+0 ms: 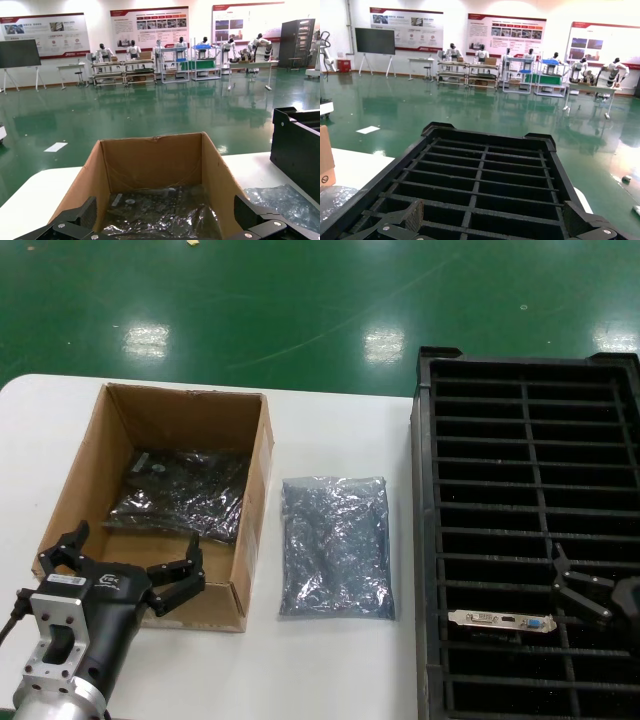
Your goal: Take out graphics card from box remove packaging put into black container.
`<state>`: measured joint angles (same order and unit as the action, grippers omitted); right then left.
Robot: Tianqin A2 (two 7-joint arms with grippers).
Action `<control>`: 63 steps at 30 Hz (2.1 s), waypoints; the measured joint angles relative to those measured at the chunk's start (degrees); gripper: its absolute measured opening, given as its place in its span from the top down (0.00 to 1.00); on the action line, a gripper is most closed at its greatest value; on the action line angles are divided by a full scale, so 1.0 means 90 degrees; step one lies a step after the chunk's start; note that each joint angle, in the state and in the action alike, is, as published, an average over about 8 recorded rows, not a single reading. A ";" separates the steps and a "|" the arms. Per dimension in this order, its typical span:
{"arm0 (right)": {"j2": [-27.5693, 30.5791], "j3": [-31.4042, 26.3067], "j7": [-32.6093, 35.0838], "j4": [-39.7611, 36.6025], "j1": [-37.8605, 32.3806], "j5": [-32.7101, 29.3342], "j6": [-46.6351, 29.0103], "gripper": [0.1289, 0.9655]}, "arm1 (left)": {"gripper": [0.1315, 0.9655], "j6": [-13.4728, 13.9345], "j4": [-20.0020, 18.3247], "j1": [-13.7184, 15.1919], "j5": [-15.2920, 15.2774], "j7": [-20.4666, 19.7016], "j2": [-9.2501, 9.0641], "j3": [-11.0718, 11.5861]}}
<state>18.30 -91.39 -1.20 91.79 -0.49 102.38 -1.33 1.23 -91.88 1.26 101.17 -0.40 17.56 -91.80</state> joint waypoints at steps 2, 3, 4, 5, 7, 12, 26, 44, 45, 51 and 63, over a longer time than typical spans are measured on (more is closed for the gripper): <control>0.0000 0.0000 0.0000 0.0000 0.0000 0.0000 0.0000 0.00 | 0.00 0.0000 0.0000 0.0000 0.0000 0.0000 0.0000 0.0000; 0.0000 0.0000 0.0000 0.0000 0.0000 0.0000 0.0000 0.00 | 0.00 0.0000 0.0000 0.0000 0.0000 0.0000 0.0000 0.0000; 0.0000 0.0000 0.0000 0.0000 0.0000 0.0000 0.0000 0.00 | 0.00 0.0000 0.0000 0.0000 0.0000 0.0000 0.0000 0.0000; 0.0000 0.0000 0.0000 0.0000 0.0000 0.0000 0.0000 0.00 | 0.00 0.0000 0.0000 0.0000 0.0000 0.0000 0.0000 0.0000; 0.0000 0.0000 0.0000 0.0000 0.0000 0.0000 0.0000 0.00 | 0.00 0.0000 0.0000 0.0000 0.0000 0.0000 0.0000 0.0000; 0.0000 0.0000 0.0000 0.0000 0.0000 0.0000 0.0000 0.00 | 0.00 0.0000 0.0000 0.0000 0.0000 0.0000 0.0000 0.0000; 0.0000 0.0000 0.0000 0.0000 0.0000 0.0000 0.0000 0.00 | 0.00 0.0000 0.0000 0.0000 0.0000 0.0000 0.0000 0.0000; 0.0000 0.0000 0.0000 0.0000 0.0000 0.0000 0.0000 0.00 | 0.00 0.0000 0.0000 0.0000 0.0000 0.0000 0.0000 0.0000; 0.0000 0.0000 0.0000 0.0000 0.0000 0.0000 0.0000 0.00 | 0.00 0.0000 0.0000 0.0000 0.0000 0.0000 0.0000 0.0000; 0.0000 0.0000 0.0000 0.0000 0.0000 0.0000 0.0000 0.00 | 0.00 0.0000 0.0000 0.0000 0.0000 0.0000 0.0000 0.0000; 0.0000 0.0000 0.0000 0.0000 0.0000 0.0000 0.0000 0.00 | 0.00 0.0000 0.0000 0.0000 0.0000 0.0000 0.0000 0.0000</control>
<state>18.30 -91.39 -1.20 91.79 -0.49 102.38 -1.33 1.23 -91.88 1.26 101.17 -0.40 17.56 -91.80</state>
